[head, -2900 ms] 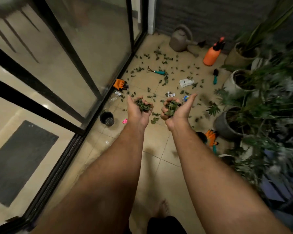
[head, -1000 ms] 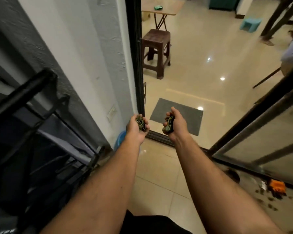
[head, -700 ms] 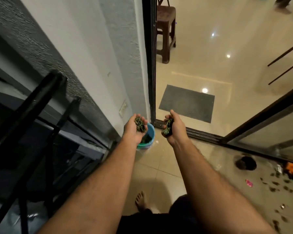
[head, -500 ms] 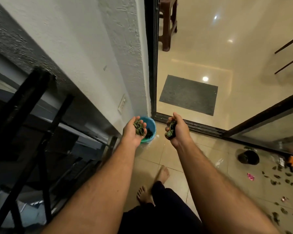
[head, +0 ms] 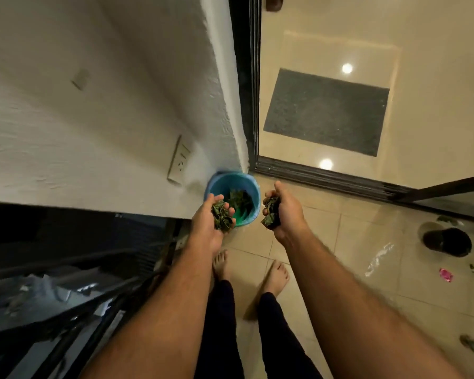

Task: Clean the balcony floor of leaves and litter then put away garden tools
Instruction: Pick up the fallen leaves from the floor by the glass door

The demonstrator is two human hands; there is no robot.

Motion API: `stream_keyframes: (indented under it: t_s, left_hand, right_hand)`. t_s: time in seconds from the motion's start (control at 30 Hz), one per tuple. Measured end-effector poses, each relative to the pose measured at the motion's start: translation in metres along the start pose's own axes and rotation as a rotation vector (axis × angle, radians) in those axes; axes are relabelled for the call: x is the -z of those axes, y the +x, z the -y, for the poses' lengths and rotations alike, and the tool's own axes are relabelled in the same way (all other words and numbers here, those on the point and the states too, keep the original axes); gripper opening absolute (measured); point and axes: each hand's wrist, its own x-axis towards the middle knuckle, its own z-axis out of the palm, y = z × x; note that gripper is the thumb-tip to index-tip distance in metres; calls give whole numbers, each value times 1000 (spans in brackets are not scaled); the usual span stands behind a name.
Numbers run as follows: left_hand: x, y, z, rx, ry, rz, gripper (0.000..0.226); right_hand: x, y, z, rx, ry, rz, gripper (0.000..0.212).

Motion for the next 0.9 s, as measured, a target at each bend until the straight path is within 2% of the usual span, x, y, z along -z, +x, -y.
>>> stream_keyframes:
  t_s: [0.13, 0.27, 0.43, 0.57, 0.7, 0.8, 0.9]
  left_hand:
    - [-1, 89, 22, 44, 65, -52, 13]
    - [9, 169, 44, 84, 100, -87, 15]
    - [30, 245, 66, 105, 204, -165, 23]
    - [37, 286, 76, 74, 224, -177, 32]
    - [46, 314, 82, 65, 243, -136, 52]
    - [49, 317, 81, 67, 266, -95, 67]
    - [50, 311, 78, 26, 261, -66, 70]
  right_hand:
    - [-8, 89, -30, -39, -13, -35, 33]
    - [-13, 167, -70, -84, -13, -75, 39]
    - [-14, 240, -115, -136, -32, -96, 35]
    - [-21, 275, -134, -124, -52, -102, 41]
    - [-32, 297, -142, -104, -49, -106, 59]
    - [-35, 298, -146, -114, -30, -52, 73]
    - [-36, 290, -148, -108, 38, 3, 80]
